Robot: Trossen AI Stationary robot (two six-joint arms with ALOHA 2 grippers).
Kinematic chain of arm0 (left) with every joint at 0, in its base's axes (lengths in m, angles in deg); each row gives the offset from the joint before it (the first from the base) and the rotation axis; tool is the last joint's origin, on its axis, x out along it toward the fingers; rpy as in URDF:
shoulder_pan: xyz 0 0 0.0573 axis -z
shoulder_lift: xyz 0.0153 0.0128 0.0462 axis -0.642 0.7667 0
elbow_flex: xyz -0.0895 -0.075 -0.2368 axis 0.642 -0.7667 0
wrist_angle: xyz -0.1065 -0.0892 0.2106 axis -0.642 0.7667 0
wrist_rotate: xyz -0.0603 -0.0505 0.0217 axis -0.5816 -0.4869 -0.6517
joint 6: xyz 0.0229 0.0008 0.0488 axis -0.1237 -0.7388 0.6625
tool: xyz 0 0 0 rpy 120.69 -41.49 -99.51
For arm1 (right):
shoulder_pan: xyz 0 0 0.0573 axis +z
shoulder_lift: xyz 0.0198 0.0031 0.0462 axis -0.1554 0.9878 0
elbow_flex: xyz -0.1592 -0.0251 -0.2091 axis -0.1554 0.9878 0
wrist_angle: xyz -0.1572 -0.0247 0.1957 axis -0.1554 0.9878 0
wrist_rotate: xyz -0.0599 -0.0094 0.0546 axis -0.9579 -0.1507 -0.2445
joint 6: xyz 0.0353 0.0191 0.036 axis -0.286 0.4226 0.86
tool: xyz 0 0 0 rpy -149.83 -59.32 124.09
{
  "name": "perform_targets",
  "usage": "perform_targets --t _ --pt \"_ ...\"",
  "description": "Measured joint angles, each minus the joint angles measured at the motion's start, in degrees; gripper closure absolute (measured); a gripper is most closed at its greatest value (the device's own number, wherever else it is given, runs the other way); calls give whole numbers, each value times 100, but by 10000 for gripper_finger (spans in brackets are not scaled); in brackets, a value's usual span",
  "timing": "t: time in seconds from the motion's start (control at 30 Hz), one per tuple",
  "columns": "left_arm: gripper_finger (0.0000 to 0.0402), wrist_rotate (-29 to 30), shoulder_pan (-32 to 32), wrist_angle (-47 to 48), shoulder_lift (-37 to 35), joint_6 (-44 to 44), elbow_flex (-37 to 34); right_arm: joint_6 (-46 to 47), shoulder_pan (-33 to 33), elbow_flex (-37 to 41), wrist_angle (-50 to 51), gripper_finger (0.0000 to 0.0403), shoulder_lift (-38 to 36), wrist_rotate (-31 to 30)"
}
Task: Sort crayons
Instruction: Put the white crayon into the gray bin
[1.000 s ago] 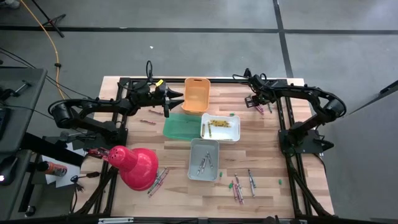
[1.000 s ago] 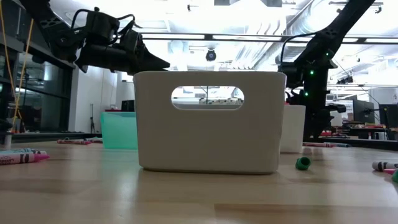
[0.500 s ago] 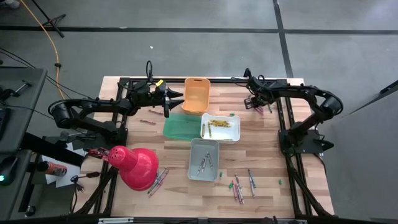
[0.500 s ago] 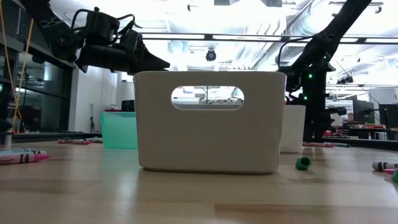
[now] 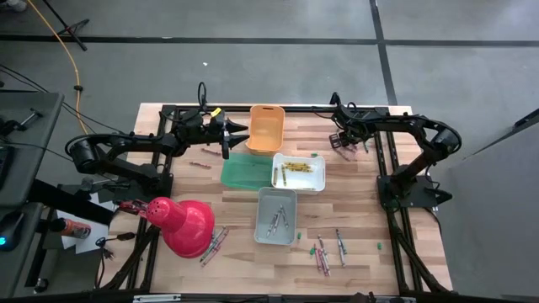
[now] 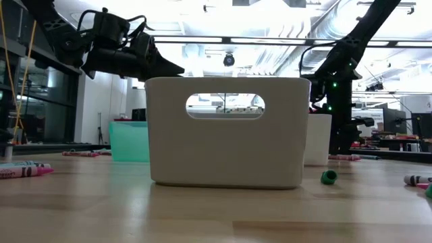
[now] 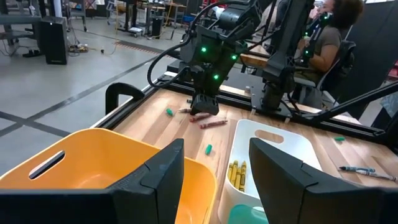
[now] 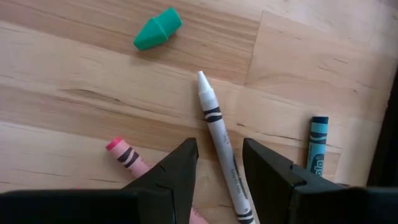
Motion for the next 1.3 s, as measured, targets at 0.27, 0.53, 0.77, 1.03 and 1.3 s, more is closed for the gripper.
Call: perform_targets --t 0.27,0.53,0.77,1.03,1.3 --pt "233 0 0 0 0 2 0 -37 11 7 28 387 11 -161" --pt "233 0 0 0 0 2 0 -74 7 17 25 398 20 -455" --pt "233 2 -7 -2 0 181 0 -225 171 24 28 400 26 -623" --pt "233 17 -7 -4 0 197 0 -315 401 35 36 401 -109 -814" --pt "233 22 -7 -7 0 243 0 -339 496 33 -7 401 -699 -570"
